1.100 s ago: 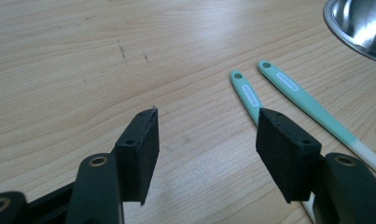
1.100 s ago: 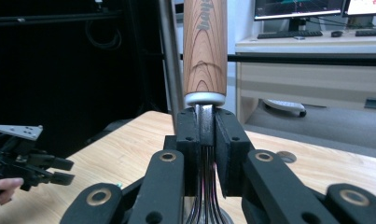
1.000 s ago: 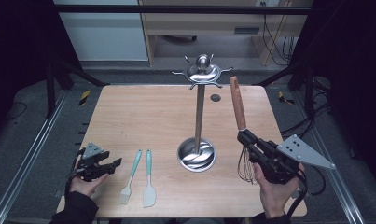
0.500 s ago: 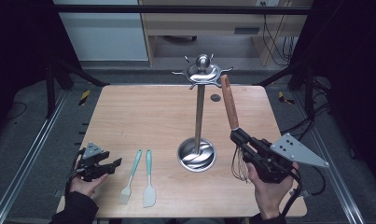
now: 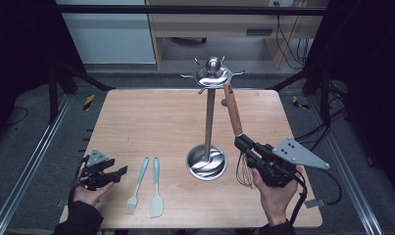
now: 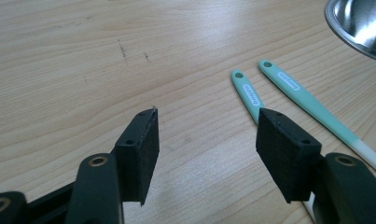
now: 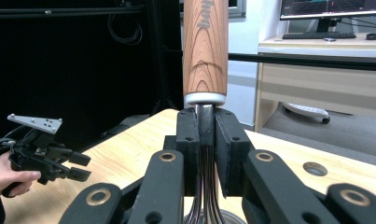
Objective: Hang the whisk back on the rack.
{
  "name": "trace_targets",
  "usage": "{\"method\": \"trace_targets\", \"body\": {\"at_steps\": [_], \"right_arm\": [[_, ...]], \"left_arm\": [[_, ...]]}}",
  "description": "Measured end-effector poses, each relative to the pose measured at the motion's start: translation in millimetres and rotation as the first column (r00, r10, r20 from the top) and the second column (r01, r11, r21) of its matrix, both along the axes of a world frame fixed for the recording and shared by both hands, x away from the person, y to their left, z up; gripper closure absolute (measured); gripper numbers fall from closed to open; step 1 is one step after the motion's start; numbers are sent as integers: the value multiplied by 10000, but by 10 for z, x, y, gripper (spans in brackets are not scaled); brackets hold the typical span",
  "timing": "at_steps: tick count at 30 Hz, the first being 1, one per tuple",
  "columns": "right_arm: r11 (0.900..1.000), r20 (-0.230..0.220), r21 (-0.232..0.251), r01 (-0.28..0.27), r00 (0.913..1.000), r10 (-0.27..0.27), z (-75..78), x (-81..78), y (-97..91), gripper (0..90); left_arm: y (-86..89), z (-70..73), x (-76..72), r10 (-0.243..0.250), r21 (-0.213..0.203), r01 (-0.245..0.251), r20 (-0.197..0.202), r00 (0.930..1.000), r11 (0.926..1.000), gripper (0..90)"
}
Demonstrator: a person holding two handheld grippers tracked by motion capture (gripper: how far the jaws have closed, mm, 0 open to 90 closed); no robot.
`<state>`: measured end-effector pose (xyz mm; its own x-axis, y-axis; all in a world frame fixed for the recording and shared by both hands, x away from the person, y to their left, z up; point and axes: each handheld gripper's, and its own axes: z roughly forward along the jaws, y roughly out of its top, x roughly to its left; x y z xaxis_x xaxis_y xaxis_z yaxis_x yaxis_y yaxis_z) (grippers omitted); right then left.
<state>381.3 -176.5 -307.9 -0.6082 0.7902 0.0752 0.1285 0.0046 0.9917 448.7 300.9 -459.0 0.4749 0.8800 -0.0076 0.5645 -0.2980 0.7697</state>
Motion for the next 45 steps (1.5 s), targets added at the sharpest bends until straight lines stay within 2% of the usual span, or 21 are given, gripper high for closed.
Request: {"method": "trace_targets", "body": {"at_steps": [4, 9, 19, 25, 45], "right_arm": [[9999, -22, 26, -109, 9999, 109, -32, 47, 9, 810], [9996, -102, -187, -225, 9997, 223, -79, 152, 65, 810], [9984, -409, -350, -449, 9982, 434, -119, 333, 175, 809], [9980, -448, -412, -473, 9980, 455, -134, 419, 215, 806], [9979, -529, -548, -333, 9981, 304, -139, 531, 272, 794]], "left_arm": [[-2, -3, 2, 0, 20, 0, -9, 10000, 10000, 393], [0, -5, 5, 4, 29, -4, -26, 10000, 10000, 393], [1, -12, 8, 8, 14, -8, -47, 10000, 10000, 392], [2, -13, 8, 9, 16, -9, -55, 10000, 10000, 392], [-4, -26, 16, -75, 99, 76, -119, 9999, 9999, 387]]}}
